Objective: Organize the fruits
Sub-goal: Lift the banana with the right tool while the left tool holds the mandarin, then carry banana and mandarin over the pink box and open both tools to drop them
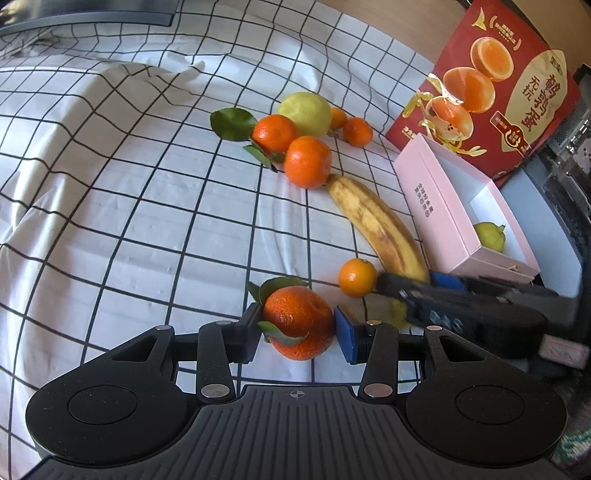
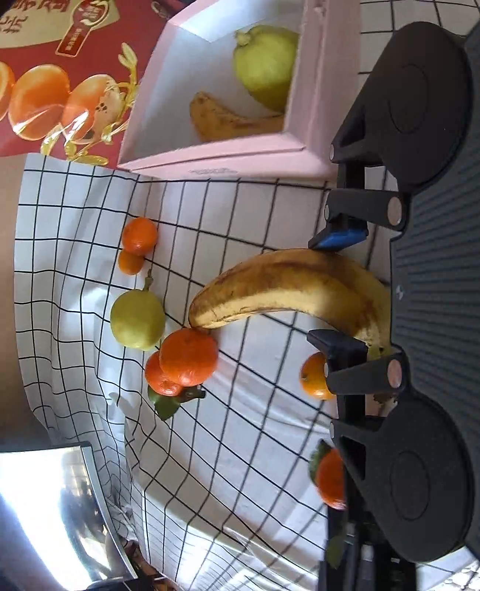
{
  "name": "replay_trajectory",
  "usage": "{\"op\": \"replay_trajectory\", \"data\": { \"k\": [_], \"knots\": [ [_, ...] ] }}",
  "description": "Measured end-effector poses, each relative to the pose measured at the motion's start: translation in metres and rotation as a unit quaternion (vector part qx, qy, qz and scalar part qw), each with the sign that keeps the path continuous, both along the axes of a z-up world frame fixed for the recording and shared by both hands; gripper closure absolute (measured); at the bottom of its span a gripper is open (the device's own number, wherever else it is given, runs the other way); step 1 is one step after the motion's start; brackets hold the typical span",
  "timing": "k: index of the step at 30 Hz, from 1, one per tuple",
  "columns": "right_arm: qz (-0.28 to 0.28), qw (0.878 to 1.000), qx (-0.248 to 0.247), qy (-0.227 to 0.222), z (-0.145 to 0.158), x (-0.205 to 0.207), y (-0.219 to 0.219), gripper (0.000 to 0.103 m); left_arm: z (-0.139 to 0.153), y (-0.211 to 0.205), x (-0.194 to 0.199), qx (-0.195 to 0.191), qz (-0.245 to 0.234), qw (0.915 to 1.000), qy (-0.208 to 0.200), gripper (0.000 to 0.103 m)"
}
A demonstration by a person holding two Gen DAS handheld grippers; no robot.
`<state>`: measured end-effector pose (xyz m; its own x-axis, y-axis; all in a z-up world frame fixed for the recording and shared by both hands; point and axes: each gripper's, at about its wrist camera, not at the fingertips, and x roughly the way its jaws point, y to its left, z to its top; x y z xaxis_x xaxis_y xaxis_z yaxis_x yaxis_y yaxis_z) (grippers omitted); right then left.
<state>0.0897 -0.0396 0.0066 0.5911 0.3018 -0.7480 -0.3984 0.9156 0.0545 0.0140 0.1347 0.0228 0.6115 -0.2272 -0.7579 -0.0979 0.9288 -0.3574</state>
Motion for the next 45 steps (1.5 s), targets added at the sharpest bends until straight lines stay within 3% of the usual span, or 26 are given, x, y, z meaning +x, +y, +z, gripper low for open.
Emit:
{"op": "replay_trajectory", "data": {
  "k": [8,12,24,29,33,45],
  "knots": [
    [0.011,1.000,0.016,0.023,0.006,-0.040,-0.042,0.063,-0.001,-0.010,0.002,0.006,-0.011,0.9999,-0.002,0.056],
    [0.029,0.999,0.010,0.008,0.011,-0.053,-0.044,0.063,-0.001,-0.016,0.000,0.012,-0.018,0.9998,-0.002,0.056],
    [0.029,0.999,0.015,-0.018,0.010,-0.005,-0.021,0.062,-0.003,-0.017,-0.007,0.012,-0.028,0.9995,0.008,0.056],
    [0.037,0.999,-0.006,-0.010,-0.003,-0.001,-0.013,0.058,-0.002,-0.018,-0.008,0.013,-0.029,0.9995,0.007,0.056],
    [0.048,0.998,-0.016,-0.028,-0.006,-0.006,-0.011,0.056,-0.002,-0.018,-0.006,0.013,-0.031,0.9994,0.005,0.056],
    [0.050,0.999,0.020,-0.001,0.006,-0.009,-0.029,0.066,-0.003,-0.027,0.009,0.046,-0.042,0.9981,-0.004,0.055]
  ]
}}
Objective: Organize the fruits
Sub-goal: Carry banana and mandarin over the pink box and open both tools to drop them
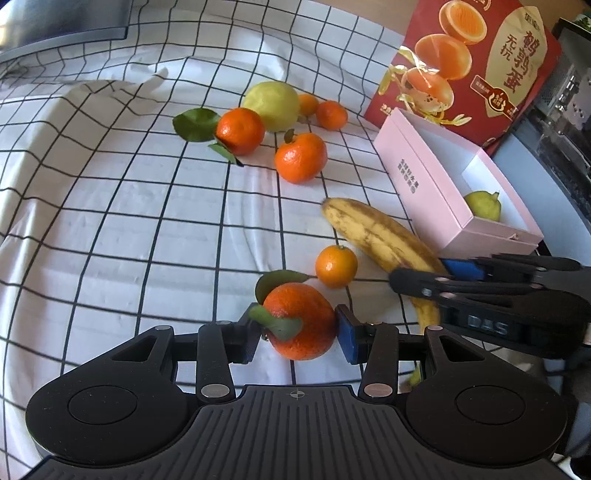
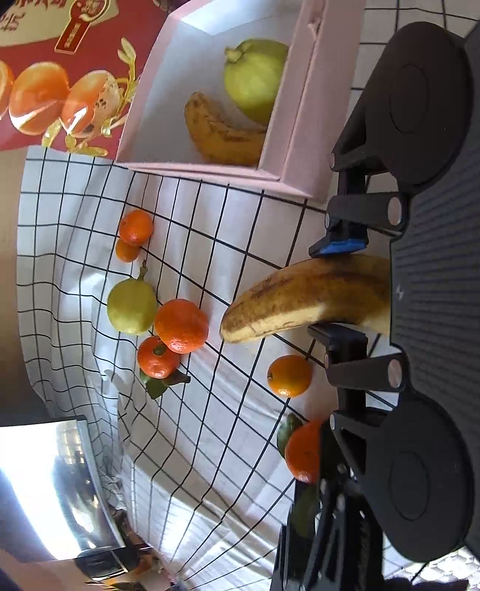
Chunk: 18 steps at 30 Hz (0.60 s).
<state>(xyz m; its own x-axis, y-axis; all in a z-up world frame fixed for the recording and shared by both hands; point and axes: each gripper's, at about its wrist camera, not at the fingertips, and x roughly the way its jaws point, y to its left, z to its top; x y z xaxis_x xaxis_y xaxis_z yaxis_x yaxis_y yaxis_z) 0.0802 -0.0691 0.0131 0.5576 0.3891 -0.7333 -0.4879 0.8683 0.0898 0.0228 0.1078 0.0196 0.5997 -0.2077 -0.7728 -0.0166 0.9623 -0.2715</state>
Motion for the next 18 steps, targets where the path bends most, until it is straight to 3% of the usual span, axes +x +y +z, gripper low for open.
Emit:
{"op": "replay_trajectory", "data": {
  "k": [4,8,13,15,18],
  "knots": [
    [-0.003,1.000,0.017,-0.007,0.015,-0.010,-0.014,0.067,0.002,-0.004,0.002,0.008,-0.006,0.9999,-0.008,0.056],
    [-0.011,0.999,0.041,-0.028,0.039,-0.022,-0.034,0.067,0.017,-0.006,0.005,-0.024,-0.017,0.9989,-0.037,0.056],
    [-0.043,0.992,0.085,-0.083,0.094,-0.029,-0.075,0.067,0.086,-0.028,0.019,-0.036,-0.064,0.9877,-0.138,0.056],
    [-0.061,0.986,0.082,-0.131,0.123,-0.031,-0.093,0.067,0.122,-0.045,0.030,-0.033,-0.087,0.9785,-0.184,0.056],
    [-0.078,0.977,0.055,-0.192,0.156,-0.027,-0.117,0.067,0.154,-0.068,0.055,-0.034,-0.120,0.9693,-0.212,0.056]
  ]
}}
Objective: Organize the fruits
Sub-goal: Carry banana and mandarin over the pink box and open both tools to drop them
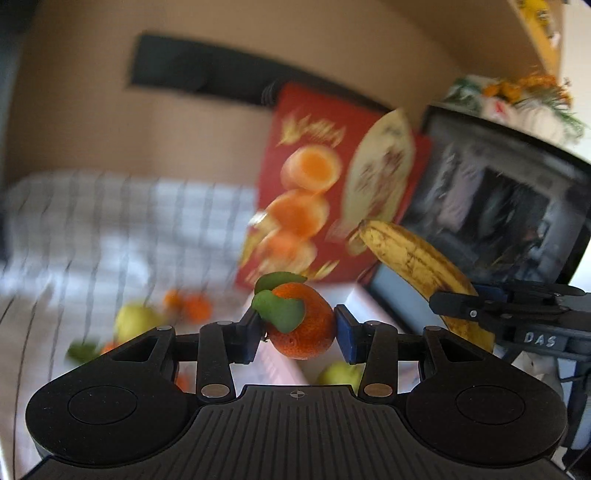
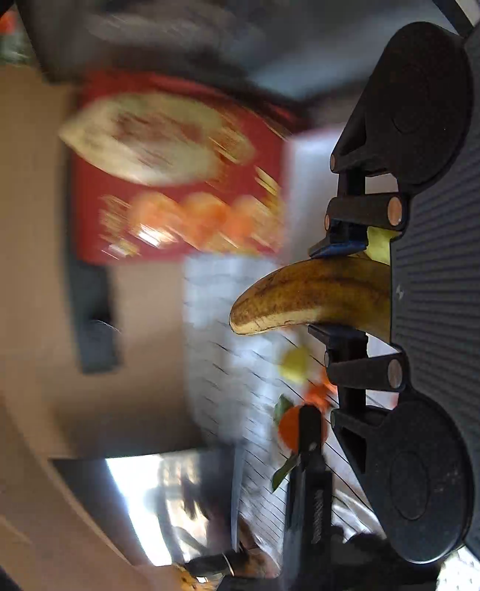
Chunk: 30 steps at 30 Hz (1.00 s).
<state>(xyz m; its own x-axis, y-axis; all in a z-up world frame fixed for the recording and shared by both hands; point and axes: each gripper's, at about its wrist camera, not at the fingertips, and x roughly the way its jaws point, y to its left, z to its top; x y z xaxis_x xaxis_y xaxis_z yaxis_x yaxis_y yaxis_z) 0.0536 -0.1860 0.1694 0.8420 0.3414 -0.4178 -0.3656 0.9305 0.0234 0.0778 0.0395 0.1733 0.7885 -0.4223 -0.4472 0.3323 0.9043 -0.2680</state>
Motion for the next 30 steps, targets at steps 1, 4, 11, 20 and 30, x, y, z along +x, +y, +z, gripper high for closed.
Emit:
{"op": "replay_trajectory", "data": {
  "k": [1,4,11,20,30],
  "knots": [
    [-0.009,1.000,-0.016,-0.014,0.006,0.003,-0.005,0.067,0.005,-0.009,0.009,0.002,-0.009,1.0000,0.000,0.056],
    [-0.035,0.997,-0.065,-0.026,0.011,0.024,-0.021,0.067,0.002,-0.035,0.042,-0.001,-0.041,0.9991,0.013,0.056],
    [-0.060,0.990,-0.122,0.039,-0.036,0.093,-0.036,0.067,-0.047,-0.068,0.094,-0.018,-0.057,0.9943,0.088,0.056],
    [-0.025,0.980,-0.168,0.107,-0.107,0.137,-0.014,0.067,-0.067,-0.039,0.108,-0.031,-0.036,0.9920,0.117,0.056],
    [-0.003,0.979,-0.114,0.168,-0.142,0.149,-0.022,0.066,-0.089,-0.049,0.118,-0.001,-0.059,0.9864,0.154,0.056]
  ]
}}
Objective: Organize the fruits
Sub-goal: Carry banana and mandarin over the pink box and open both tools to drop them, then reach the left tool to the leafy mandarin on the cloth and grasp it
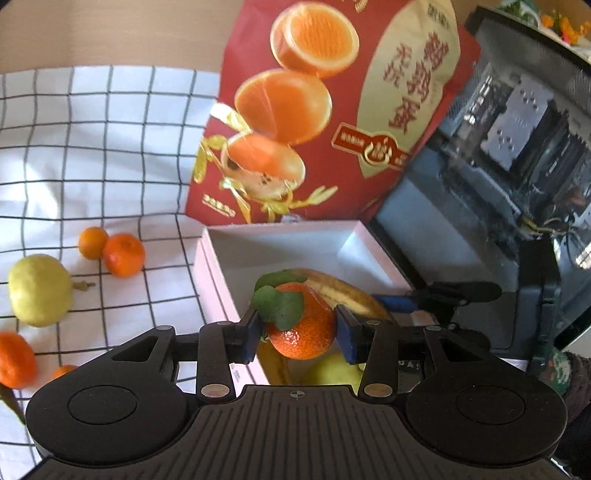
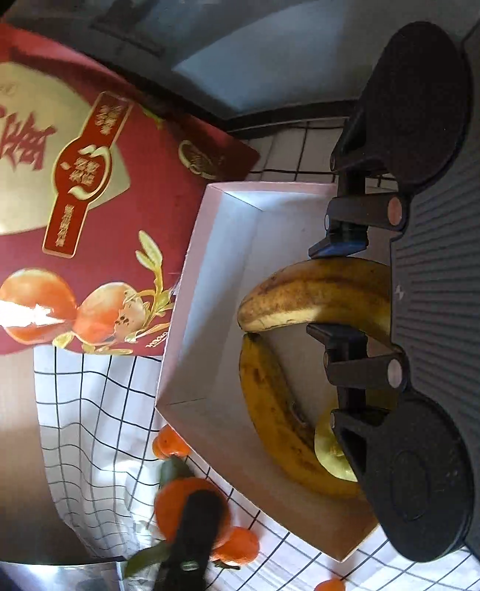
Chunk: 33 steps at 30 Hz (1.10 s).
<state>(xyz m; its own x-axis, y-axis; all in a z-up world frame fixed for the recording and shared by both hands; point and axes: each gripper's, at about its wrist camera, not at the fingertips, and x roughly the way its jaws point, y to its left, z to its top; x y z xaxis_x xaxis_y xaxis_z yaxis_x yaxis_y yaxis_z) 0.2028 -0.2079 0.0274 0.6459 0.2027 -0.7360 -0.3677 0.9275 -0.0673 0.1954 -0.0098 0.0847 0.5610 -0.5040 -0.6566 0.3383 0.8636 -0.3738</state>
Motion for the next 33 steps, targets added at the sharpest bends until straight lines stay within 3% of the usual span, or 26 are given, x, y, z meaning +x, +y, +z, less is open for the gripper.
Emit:
{"op": "replay_trajectory", "data": {
  "k": [2,7,12,18,25,33],
  "knots": [
    [-0.003,1.000,0.010,-0.007,0.004,-0.001,-0.005,0.066,-0.001,-0.007,0.004,0.002,-0.007,1.0000,0.004,0.056],
    [-0.035,0.997,0.041,-0.055,0.029,-0.035,-0.025,0.045,-0.003,-0.026,0.016,0.002,-0.022,0.9995,0.024,0.056],
    [-0.068,0.993,0.069,-0.069,0.035,-0.073,-0.045,0.044,-0.014,-0.047,0.027,0.012,-0.021,0.9987,0.044,0.056],
    [-0.086,0.991,0.077,-0.073,0.035,-0.118,-0.060,0.044,-0.002,-0.043,0.021,-0.002,0.008,0.9997,0.023,0.057],
    [-0.095,0.989,0.097,-0.061,0.025,-0.141,-0.058,0.042,0.014,0.006,-0.018,-0.003,0.085,0.9958,-0.035,0.057],
    [-0.052,0.992,0.099,-0.056,0.017,-0.152,-0.025,0.042,0.003,0.081,-0.077,0.030,0.230,0.9718,-0.043,0.057]
  ]
}}
